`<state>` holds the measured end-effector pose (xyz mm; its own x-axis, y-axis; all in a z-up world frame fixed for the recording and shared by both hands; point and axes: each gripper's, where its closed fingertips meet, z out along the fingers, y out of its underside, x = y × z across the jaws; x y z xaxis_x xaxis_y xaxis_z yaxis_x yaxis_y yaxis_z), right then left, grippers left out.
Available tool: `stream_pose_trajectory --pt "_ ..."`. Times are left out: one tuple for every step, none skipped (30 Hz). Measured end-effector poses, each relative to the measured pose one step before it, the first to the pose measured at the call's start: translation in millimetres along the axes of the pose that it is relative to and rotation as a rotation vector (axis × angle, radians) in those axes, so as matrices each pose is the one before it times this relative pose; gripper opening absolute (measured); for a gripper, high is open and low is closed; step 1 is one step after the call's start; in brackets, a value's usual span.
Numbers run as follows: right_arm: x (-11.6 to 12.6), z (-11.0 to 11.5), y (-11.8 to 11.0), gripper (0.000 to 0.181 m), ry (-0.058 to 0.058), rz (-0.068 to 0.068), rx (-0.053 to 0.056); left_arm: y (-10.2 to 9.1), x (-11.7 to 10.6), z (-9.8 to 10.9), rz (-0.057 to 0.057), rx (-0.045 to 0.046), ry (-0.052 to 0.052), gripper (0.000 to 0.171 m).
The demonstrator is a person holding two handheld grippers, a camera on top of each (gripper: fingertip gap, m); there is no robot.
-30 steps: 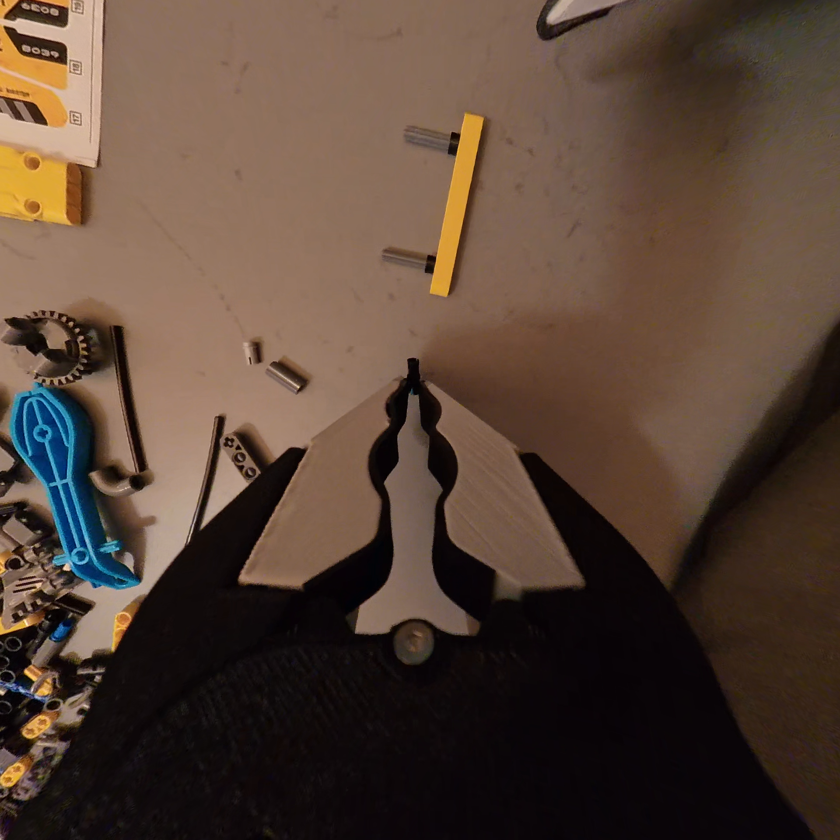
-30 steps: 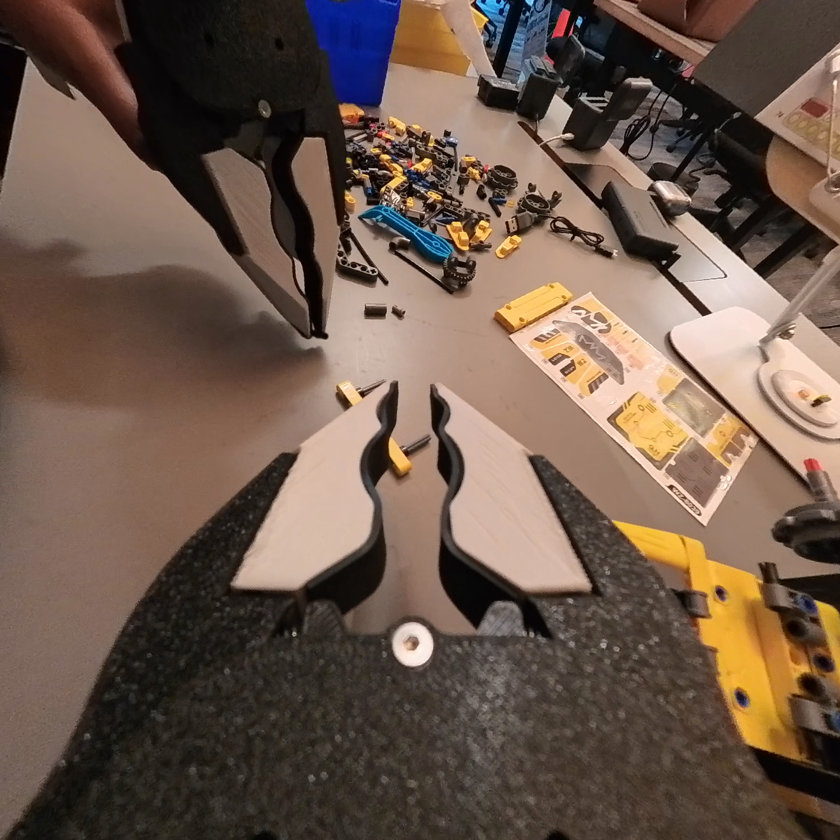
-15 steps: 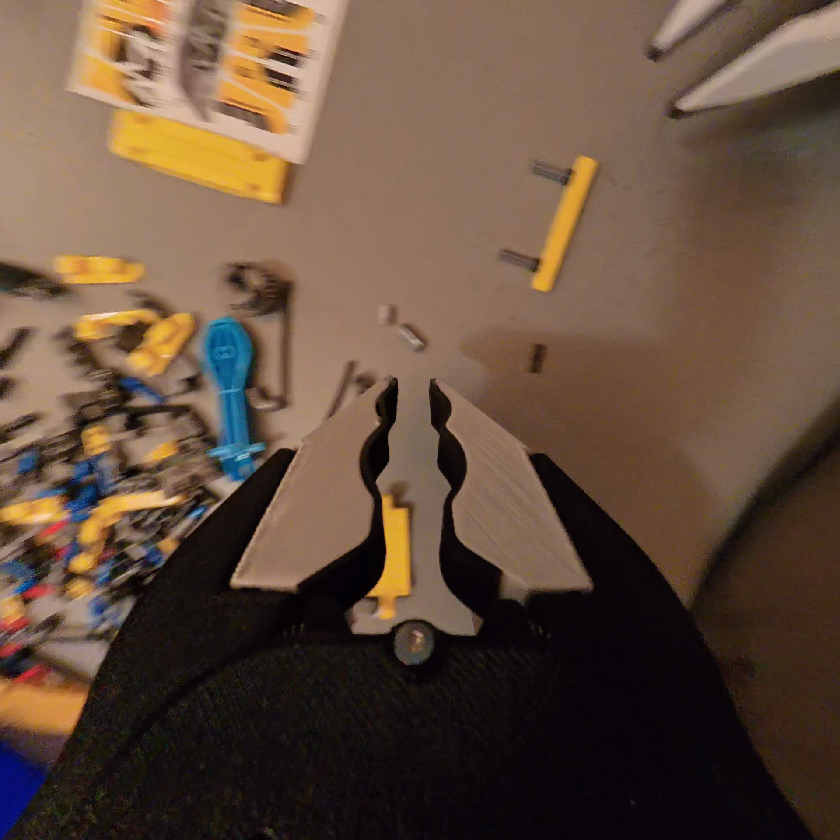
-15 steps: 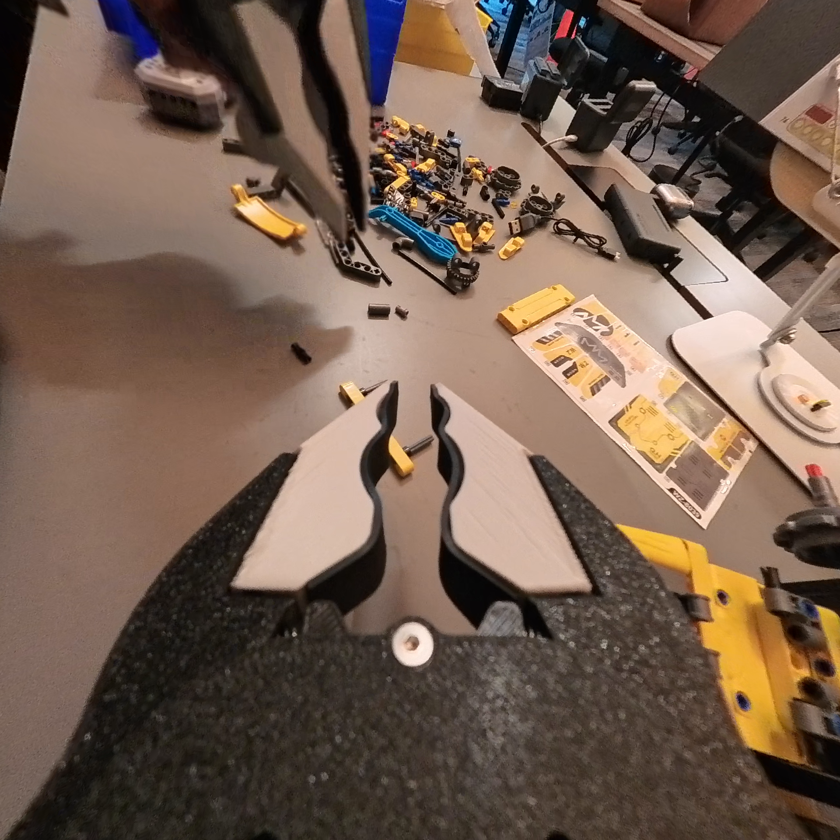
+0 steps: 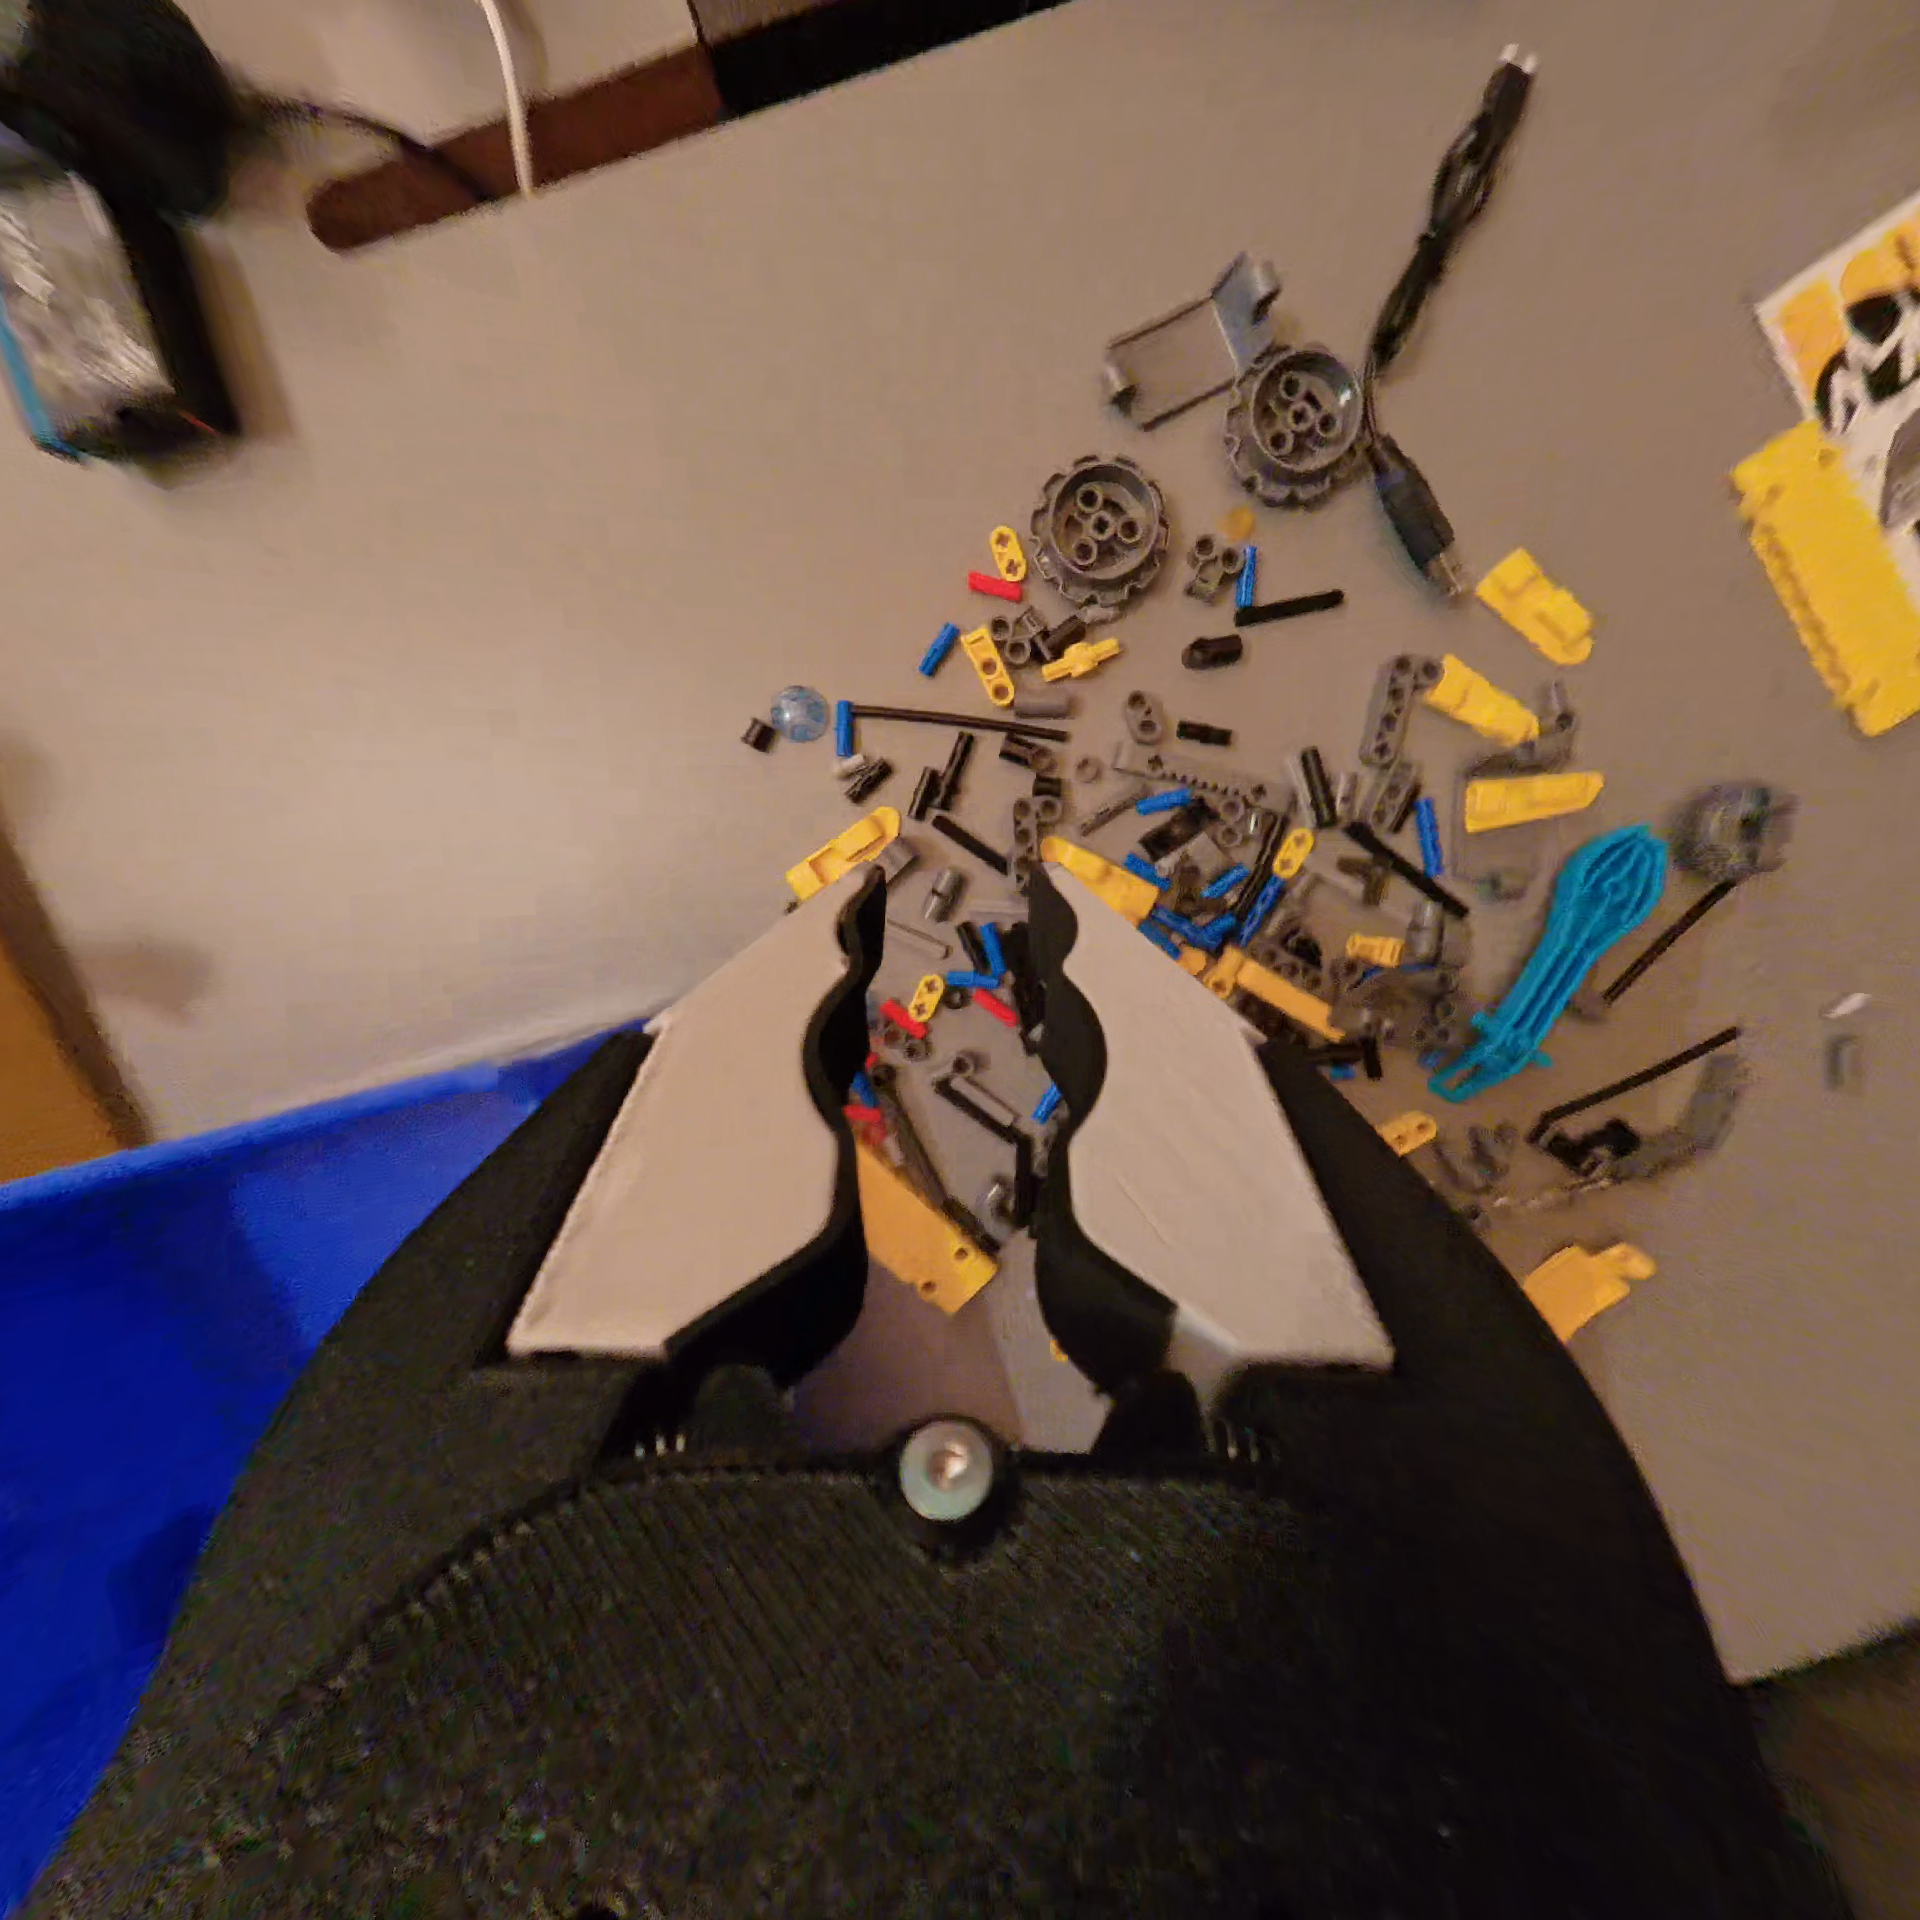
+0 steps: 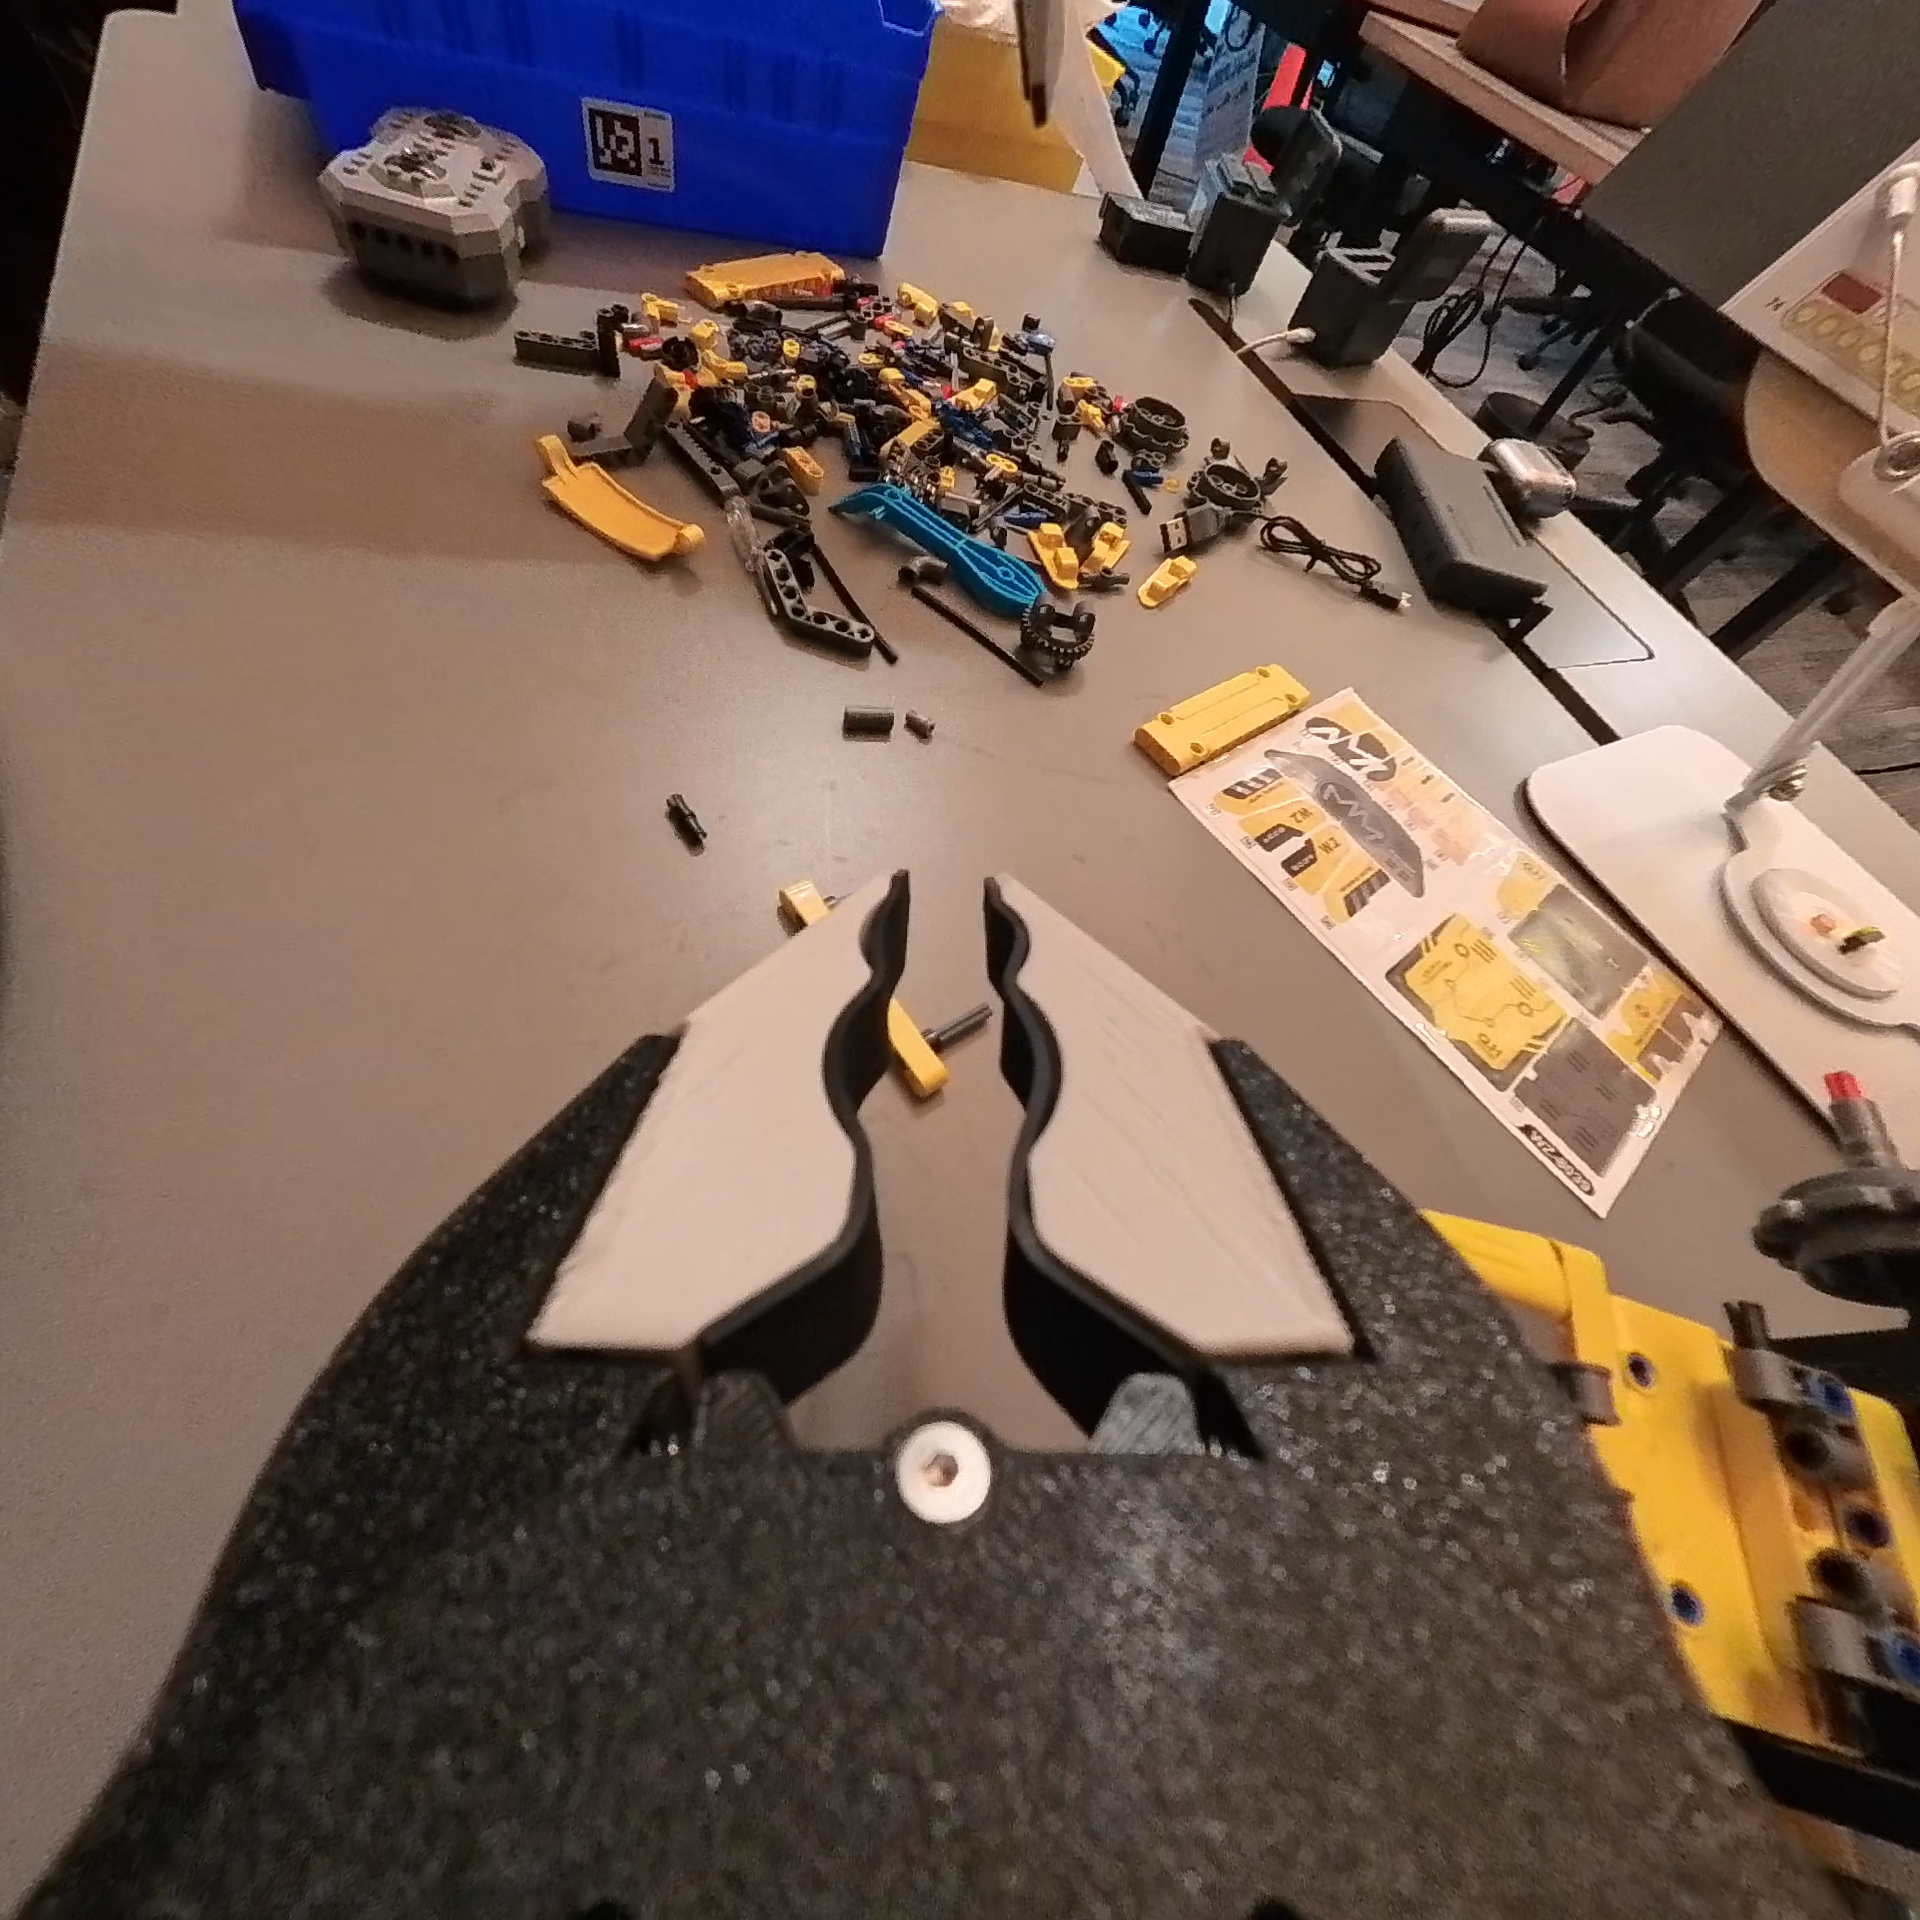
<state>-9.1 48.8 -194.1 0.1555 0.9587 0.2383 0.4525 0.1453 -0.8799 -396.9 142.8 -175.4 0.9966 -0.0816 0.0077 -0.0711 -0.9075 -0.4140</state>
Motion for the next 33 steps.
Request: stream_pose_trajectory --pt "0.77 0.61 1.10 0.014 0.0019 0.0018 -0.0029 -1.60 -0.09 9.84 -0.0509 -0.02081 0.0603 0.027" --pt "0.90 0.56 1.24 0.014 0.0011 0.0041 -0.0019 -2.38 4.54 8.96 -0.0520 -0.01438 0.0808 0.026" --pt "0.30 0.31 0.27 0.013 -0.0042 0.0109 0.0023 -3.17 6.23 7.82 -0.0450 -0.00810 0.0848 0.024" --pt "-1.03 -0.31 -1.67 0.013 -0.0139 0.0192 0.0122 -2.38 2.88 7.09 -0.0279 -0.00987 0.0561 0.020" --pt "-1.64 -0.89 -3.35 0.013 -0.0195 0.0240 0.0209 -0.95 -4.82 6.42 -0.0104 -0.01884 0.0006 0.019" --pt "-1.30 -1.30 -3.62 0.013 -0.0177 0.0234 0.0219 0.30 -9.09 5.61 0.0044 -0.02415 -0.0358 0.018" --pt "-0.27 -1.24 -2.82 0.013 -0.0105 0.0178 0.0172 1.45 -9.79 5.15 0.0085 -0.02875 -0.0456 0.017" --pt "0.99 -1.07 -1.36 0.013 -0.0013 0.0096 0.0092 1.68 -8.10 4.56 0.0075 -0.02739 -0.0404 0.018" --pt "1.99 -0.75 0.14 0.013 0.0062 0.0018 0.0007 0.95 -5.83 3.75 0.0048 -0.01998 -0.0292 0.019" --pt "2.07 -0.29 1.04 0.013 0.0086 -0.0025 -0.0047 0.82 -5.21 3.22 -0.0007 -0.01659 -0.0266 0.020" --pt "1.26 -0.02 1.27 0.013 0.0061 -0.0027 -0.0053 1.03 -4.47 2.91 0.0000 -0.01694 -0.0242 0.022" --pt "0.37 0.19 0.75 0.013 0.0018 -0.0018 -0.0035 1.48 -2.46 3.02 0.0012 -0.01685 -0.0139 0.025" --pt "-0.43 0.34 0.30 0.013 -0.0016 -0.0014 -0.0013 1.63 -2.14 3.02 -0.0030 -0.01759 -0.0127 0.029" --pt "-0.81 0.53 0.23 0.013 -0.0023 -0.0022 -0.0017 1.78 -1.43 2.92 -0.0035 -0.01717 -0.0098 0.031" --pt "-0.79 0.58 0.61 0.013 -0.0007 -0.0043 -0.0038 1.37 -0.66 2.84 -0.0008 -0.01289 -0.0077 0.031" --pt "-0.36 0.59 0.87 0.013 0.0015 -0.0063 -0.0054 1.19 -0.50 3.02 0.0012 -0.01035 -0.0085 0.031" --pt "-0.27 0.49 0.81 0.013 0.0029 -0.0074 -0.0058 1.30 -0.66 3.25 0.0012 -0.01119 -0.0104 0.030" --pt "-0.10 0.50 0.88 0.013 0.0031 -0.0068 -0.0054 1.22 0.20 3.22 0.0035 -0.01027 -0.0048 0.030" --pt "-0.16 0.37 0.62 0.013 0.0018 -0.0049 -0.0042 0.17 3.33 1.88 0.0040 -0.00359 0.0161 0.031" --pt "-0.18 0.31 0.60 0.013 0.0004 -0.0027 -0.0033 -1.32 1.27 0.52 -0.0078 0.00518 0.0051 0.031" --pt "-0.02 0.16 0.30 0.013 -0.0002 -0.0010 -0.0014 -1.13 -0.03 0.36 0.0008 0.00329 -0.0042 0.030" --pt "-0.11 0.03 0.16 0.013 -0.0011 0.0005 -0.0004 -0.69 -1.06 0.40 0.0049 0.00103 -0.0115 0.028" --pt "-0.05 -0.19 -0.03 0.013 -0.0009 0.0010 0.0002 0.01 -1.39 0.58 0.0043 -0.00294 -0.0125 0.026" --pt "0.11 -0.20 -0.12 0.013 0.0001 0.0008 0.0012 -0.18 -1.25 0.10 0.0026 -0.00067 -0.0105 0.023" --pt "0.22 -0.28 -0.14 0.013 0.0005 0.0005 0.0007 0.20 -0.48 0.09 0.0010 -0.00194 -0.0050 0.022" --pt "0.22 -0.25 -0.29 0.013 0.0010 -0.0001 0.0007 0.33 -0.31 0.03 0.0015 -0.00085 -0.0035 0.021" --pt "0.13 -0.21 -0.24 0.013 0.0010 -0.0005 0.0009 0.27 -0.70 -0.01 0.0020 0.00024 -0.0054 0.019" --pt "0.11 -0.19 -0.32 0.013 0.0006 -0.0009 0.0006 0.45 -0.97 0.16 0.0042 -0.00016 -0.0076 0.016" --pt "-0.11 -0.19 -0.24 0.013 0.0004 -0.0010 0.0006 0.75 -0.10 0.09 0.0057 -0.00088 -0.0028 0.012" --pt "-0.21 -0.02 -0.13 0.013 0.0000 -0.0012 -0.0002 0.29 1.07 0.05 0.0045 0.00293 0.0042 0.007" --pt "-0.22 0.06 -0.03 0.013 0.0005 -0.0019 -0.0006 0.04 1.83 -0.01 0.0001 0.00522 0.0088 0.006" --pt "-0.10 0.01 -0.04 0.013 0.0005 -0.0020 -0.0002 0.26 1.54 -0.11 0.0014 0.00361 0.0066 0.006" --pt "-0.21 0.08 -0.03 0.013 0.0001 -0.0014 -0.0006 0.32 1.41 -0.11 0.0040 0.00321 0.0034 0.004"
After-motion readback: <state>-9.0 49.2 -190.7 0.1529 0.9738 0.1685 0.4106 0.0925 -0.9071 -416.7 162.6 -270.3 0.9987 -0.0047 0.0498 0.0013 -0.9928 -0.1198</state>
